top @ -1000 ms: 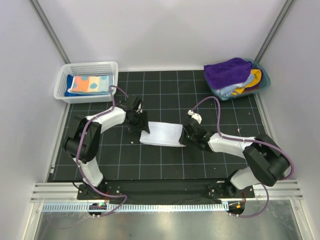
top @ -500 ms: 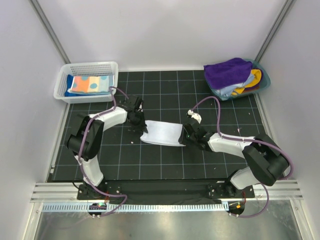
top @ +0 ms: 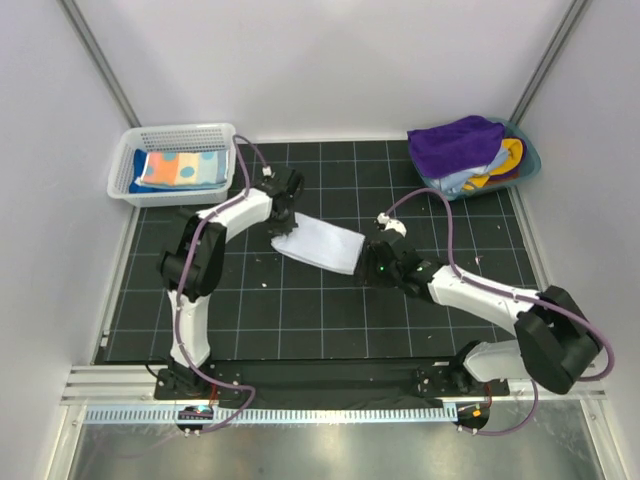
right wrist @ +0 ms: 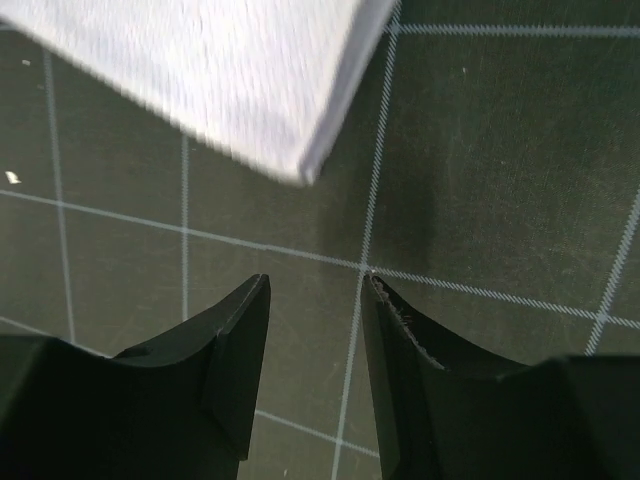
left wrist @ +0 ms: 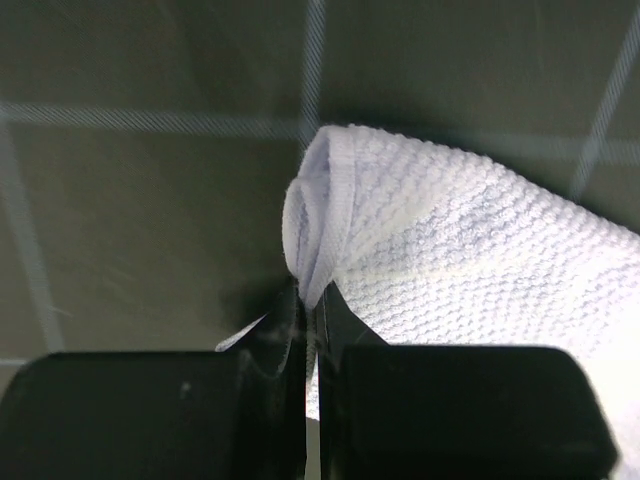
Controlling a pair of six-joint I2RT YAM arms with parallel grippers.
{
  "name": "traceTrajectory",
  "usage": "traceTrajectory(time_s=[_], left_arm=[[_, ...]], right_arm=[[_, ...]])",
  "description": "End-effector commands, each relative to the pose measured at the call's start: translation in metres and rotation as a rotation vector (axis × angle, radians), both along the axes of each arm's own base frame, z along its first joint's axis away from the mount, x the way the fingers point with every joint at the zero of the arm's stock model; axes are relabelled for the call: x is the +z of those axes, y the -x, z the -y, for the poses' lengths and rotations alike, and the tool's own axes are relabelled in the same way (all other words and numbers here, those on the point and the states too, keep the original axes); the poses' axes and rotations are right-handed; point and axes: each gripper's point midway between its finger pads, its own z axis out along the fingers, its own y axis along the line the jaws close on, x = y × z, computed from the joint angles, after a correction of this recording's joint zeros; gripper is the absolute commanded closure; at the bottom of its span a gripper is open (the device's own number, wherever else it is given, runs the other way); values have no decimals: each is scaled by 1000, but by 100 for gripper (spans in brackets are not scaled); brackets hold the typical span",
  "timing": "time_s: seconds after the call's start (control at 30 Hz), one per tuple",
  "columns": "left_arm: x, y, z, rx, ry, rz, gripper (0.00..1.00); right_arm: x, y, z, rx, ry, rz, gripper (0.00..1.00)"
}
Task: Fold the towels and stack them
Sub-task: Neatly place the folded towel into the bin
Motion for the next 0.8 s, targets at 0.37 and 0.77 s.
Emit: traceTrajectory(time_s=[0.37,0.77], left_arm=[[99,-126,-110,176,-658,315,100],[156,-174,-192,292,-812,468,100]], right_arm=[[35,19,29,-7,29,58,51],[0,38,46,-40,66,-8,51]])
